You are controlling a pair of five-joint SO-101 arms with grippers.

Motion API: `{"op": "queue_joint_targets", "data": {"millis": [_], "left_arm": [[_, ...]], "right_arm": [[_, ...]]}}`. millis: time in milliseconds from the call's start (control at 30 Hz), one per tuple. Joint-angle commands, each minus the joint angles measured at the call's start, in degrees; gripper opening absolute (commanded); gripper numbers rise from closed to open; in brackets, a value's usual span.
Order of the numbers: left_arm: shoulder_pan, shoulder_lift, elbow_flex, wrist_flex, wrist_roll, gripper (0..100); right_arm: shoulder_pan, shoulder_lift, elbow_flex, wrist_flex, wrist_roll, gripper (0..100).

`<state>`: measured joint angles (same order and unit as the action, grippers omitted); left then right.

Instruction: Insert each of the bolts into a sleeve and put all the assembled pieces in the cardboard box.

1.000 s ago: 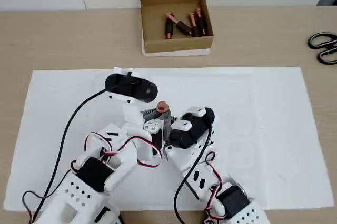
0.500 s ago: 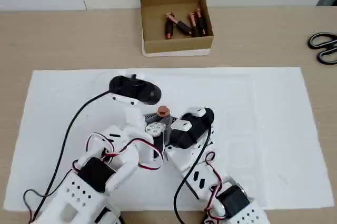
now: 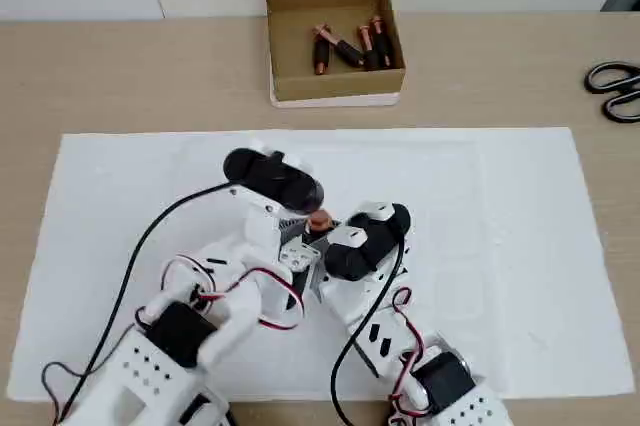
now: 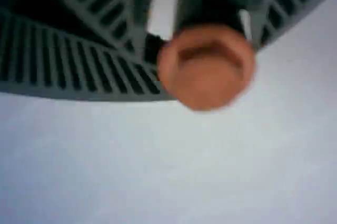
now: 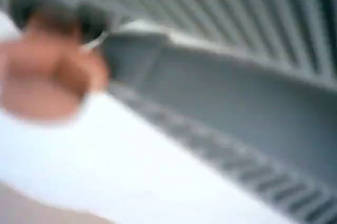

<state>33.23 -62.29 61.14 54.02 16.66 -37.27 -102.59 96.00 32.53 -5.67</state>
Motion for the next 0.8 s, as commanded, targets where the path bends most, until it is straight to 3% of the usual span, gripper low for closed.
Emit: {"op": "queue_joint_targets", "data": {"millis": [0,767], "left_arm": [[0.53,-0.44,-0.57,1.32,0.0,23],[-17.67,-0.44,-11.21,4.92,0.26,23]], "right_arm": [[0.48,-0.66,0.44,-2.07,-0.18,0.4],[0.57,-0.57,0.44,-1.98,-0.18,0.4]]}}
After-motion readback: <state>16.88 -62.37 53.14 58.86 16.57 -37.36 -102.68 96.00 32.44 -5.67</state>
